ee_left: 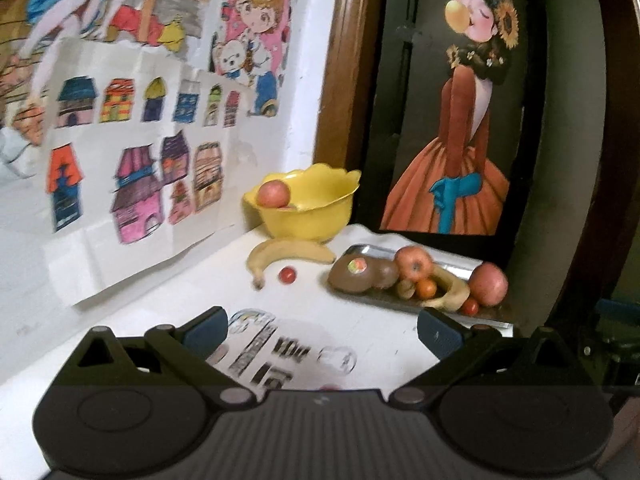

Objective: Organize fruits
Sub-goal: 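Lift both tools up and away from the steel tray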

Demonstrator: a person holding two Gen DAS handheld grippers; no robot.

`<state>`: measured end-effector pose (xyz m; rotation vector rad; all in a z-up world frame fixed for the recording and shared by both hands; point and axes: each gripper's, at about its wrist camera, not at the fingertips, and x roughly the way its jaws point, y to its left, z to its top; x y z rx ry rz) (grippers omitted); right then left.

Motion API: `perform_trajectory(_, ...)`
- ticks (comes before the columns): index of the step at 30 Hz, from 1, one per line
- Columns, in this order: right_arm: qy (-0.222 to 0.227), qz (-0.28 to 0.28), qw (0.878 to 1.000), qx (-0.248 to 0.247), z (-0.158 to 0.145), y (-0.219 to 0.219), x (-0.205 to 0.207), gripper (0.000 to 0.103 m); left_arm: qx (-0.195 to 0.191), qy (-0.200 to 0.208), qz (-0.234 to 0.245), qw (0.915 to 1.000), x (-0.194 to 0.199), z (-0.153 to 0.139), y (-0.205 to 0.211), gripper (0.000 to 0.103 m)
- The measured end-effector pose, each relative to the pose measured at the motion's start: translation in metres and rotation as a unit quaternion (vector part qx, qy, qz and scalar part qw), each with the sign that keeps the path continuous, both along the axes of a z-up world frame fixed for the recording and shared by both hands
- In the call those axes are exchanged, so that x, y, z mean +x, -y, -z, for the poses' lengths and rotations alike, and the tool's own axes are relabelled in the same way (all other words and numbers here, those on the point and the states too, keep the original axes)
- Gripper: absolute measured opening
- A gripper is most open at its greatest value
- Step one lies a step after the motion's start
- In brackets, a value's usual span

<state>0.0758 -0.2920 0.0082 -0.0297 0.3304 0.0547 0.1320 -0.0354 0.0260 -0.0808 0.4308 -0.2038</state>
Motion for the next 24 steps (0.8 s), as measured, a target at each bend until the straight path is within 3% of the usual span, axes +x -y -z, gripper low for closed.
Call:
perform_trajectory(11, -0.05, 0.042, 0.998, 0.006, 0.033, -0.025, -0.031, 0.102, 0.0, -0.032, -0.042, 0.9986, -0.029, 0.026, -0.03, 0.103)
perform_trajectory(24, -0.061, 0.028, 0.998, -0.016, 0.034, -0.035, -0.022, 0.102, 0.02, -0.053, -0.065, 0.9963, -0.021, 0.036, -0.053, 0.103)
